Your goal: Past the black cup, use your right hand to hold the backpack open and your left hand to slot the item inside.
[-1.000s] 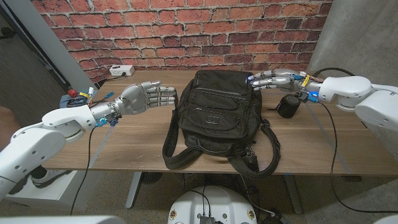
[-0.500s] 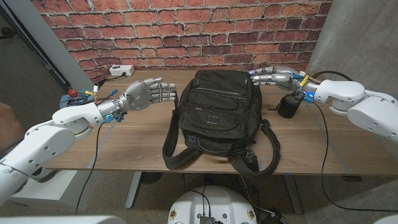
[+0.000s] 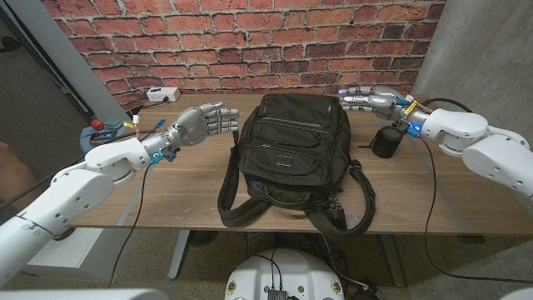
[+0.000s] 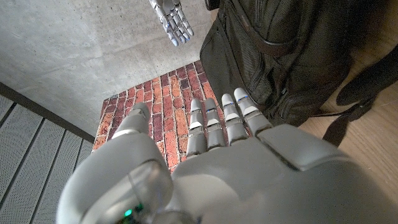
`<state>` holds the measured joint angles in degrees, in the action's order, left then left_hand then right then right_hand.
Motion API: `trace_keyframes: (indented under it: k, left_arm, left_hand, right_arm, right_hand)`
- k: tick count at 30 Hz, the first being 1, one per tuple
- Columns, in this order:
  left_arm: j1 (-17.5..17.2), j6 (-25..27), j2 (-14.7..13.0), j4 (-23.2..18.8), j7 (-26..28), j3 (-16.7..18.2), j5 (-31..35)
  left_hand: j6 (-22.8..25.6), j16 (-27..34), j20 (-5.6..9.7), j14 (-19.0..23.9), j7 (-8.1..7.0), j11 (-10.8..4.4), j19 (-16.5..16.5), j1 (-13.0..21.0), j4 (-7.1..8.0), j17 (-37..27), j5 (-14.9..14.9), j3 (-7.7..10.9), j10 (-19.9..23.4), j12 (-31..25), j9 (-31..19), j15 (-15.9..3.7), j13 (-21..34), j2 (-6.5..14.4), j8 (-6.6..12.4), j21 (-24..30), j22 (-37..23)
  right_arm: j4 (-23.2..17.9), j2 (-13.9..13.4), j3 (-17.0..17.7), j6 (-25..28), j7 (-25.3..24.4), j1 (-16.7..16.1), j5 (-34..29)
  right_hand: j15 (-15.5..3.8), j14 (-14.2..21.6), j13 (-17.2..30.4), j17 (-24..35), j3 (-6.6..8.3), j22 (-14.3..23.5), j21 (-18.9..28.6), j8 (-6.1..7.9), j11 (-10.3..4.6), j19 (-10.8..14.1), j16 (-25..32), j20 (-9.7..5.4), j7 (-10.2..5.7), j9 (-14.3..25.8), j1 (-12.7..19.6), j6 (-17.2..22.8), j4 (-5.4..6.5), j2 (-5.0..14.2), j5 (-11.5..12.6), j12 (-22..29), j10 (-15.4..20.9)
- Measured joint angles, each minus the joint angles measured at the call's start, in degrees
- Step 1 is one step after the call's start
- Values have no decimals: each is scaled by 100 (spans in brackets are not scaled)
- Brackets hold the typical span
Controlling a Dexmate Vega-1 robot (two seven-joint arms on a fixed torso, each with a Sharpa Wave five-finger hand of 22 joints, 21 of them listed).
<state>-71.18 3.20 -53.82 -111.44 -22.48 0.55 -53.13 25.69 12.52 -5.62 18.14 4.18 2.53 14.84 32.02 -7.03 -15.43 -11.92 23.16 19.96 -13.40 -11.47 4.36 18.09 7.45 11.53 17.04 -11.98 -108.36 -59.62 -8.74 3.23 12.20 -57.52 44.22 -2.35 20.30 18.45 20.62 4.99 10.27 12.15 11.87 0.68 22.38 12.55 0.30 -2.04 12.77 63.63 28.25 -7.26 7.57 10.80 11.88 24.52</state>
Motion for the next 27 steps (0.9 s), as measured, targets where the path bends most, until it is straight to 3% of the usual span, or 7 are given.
trace_keyframes:
  k: [16,27]
  left_arm:
    - [-262,-516,137,-273,1085,-201,636]
    - [-162,-952,398,-197,1585,-528,1211]
  left_hand:
    - [31,0,22,50,-31,-71,22,-22,-33,29,0,32,71,-45,0,-49,1,22,0,48,0]
    - [64,-1,41,80,-63,-105,41,-44,-33,28,0,32,105,-45,0,-79,1,45,0,48,-1]
  right_arm:
    - [465,445,-17,-504,149,73,198]
    - [606,655,87,-775,205,-104,425]
  right_hand:
    - [0,0,-12,-16,0,-1,0,0,31,31,0,-31,0,1,0,0,0,0,-23,0,31]
    - [22,-22,-11,-16,32,-1,0,0,31,30,0,-31,0,2,-30,0,32,30,-23,0,31]
